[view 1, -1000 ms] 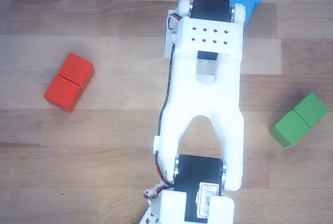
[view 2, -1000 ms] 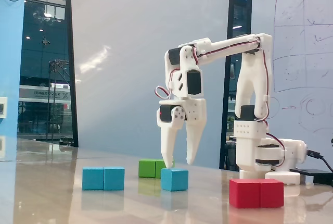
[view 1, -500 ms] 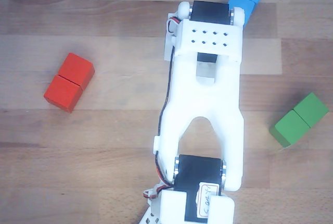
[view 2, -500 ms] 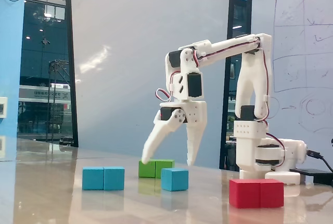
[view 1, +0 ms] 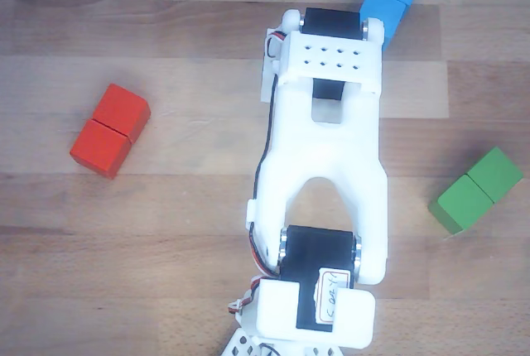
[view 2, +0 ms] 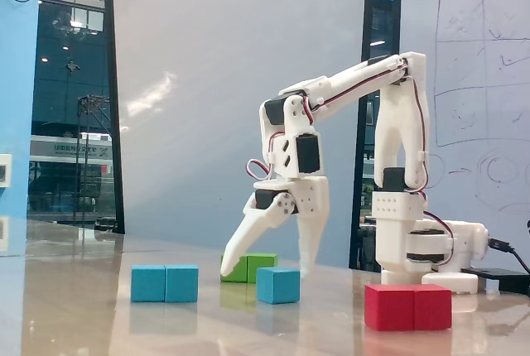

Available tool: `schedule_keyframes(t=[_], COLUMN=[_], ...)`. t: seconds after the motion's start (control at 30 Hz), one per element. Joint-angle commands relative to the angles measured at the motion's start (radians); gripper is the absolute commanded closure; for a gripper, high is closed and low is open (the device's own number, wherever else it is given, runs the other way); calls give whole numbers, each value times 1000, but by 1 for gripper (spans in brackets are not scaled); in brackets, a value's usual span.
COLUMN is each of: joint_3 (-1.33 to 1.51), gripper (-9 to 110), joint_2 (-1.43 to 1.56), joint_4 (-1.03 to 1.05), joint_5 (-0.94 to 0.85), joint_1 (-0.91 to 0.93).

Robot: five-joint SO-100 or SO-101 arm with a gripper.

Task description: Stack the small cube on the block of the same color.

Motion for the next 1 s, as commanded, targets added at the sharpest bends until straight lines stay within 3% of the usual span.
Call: schedule_keyframes(t=[0.0, 0.27, 0.7, 0.97], joint_3=[-9, 2, 2, 0], gripper=[54, 60, 90, 97], joint_2=[8, 0, 0, 0], joint_4=[-38, -43, -60, -60], joint_5=[6, 8, 9, 9], joint_1=[12, 9, 5, 9])
